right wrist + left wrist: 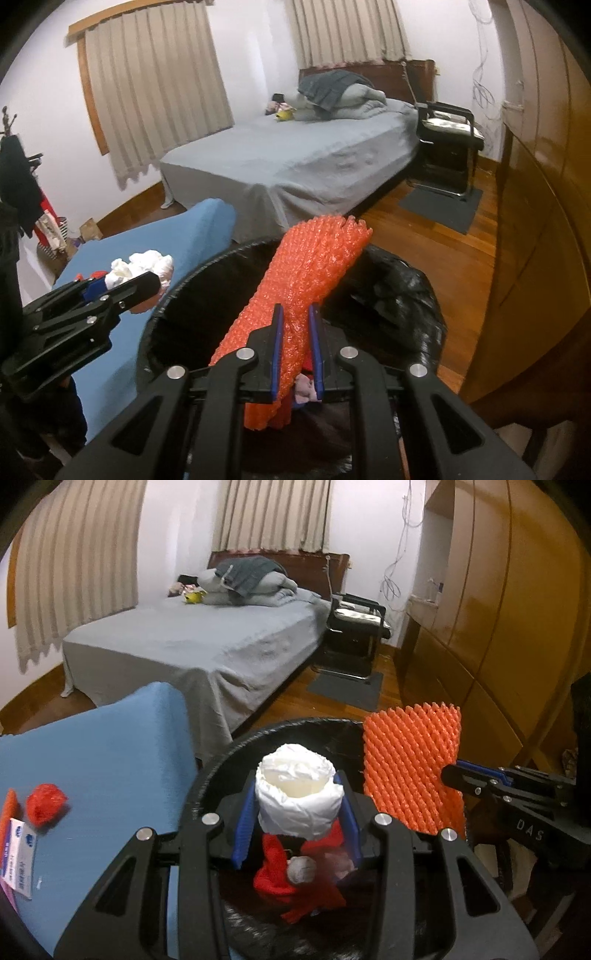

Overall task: Collect trash
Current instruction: 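Carry the white bag and orange mesh pad into the bin and open both grippers, then move the left gripper back to the mat and grasp the pink face mask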

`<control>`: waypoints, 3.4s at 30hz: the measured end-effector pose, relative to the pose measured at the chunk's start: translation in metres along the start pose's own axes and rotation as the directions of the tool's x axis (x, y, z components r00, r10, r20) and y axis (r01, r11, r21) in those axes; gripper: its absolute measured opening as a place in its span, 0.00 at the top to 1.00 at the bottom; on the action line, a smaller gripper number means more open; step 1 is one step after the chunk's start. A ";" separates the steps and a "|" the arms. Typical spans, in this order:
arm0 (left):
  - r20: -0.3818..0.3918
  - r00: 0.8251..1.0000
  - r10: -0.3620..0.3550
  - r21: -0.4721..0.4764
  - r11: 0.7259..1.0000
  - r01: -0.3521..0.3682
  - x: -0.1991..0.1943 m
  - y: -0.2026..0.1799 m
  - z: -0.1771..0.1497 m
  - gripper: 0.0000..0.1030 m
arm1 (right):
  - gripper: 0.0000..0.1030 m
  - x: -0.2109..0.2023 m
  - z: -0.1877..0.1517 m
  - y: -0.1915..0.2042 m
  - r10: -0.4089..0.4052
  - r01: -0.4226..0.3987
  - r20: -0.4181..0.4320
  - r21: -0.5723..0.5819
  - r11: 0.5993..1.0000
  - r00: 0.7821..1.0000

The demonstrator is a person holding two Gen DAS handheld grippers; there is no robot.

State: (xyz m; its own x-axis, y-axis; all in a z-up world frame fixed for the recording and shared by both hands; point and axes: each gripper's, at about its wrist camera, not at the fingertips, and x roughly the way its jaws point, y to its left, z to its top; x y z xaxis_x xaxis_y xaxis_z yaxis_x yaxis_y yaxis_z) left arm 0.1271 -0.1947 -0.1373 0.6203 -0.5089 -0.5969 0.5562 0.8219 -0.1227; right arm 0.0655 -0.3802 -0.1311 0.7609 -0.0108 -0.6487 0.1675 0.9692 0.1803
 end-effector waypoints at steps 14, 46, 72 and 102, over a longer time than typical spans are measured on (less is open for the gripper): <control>-0.030 0.999 -0.044 0.006 0.999 0.044 0.024 -0.008 0.005 0.43 | 0.84 0.008 -0.012 -0.015 -0.033 0.034 -0.040 0.023 0.999 0.999; 0.087 0.922 0.377 -0.147 0.920 -0.362 -0.126 0.133 -0.026 0.11 | 0.06 0.002 0.008 0.121 0.128 -0.124 0.055 -0.073 0.990 0.990; -0.196 0.804 0.561 -0.338 0.731 -0.593 -0.173 0.307 -0.137 0.25 | 0.06 0.071 -0.035 0.267 0.245 -0.261 -0.097 -0.221 0.940 0.965; -0.217 0.848 0.483 -0.415 0.741 -0.528 -0.177 0.341 -0.149 0.90 | 0.06 0.097 -0.053 0.339 0.291 -0.336 -0.192 -0.281 0.899 0.937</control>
State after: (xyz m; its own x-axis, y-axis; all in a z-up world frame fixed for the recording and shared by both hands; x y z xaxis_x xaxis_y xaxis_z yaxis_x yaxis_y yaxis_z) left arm 0.1245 0.2141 -0.1920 0.6750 0.0206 -0.7375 -0.1442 0.9840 -0.1046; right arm 0.1626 -0.0398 -0.1720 0.6418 0.3190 -0.6974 -0.2816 0.9439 0.1726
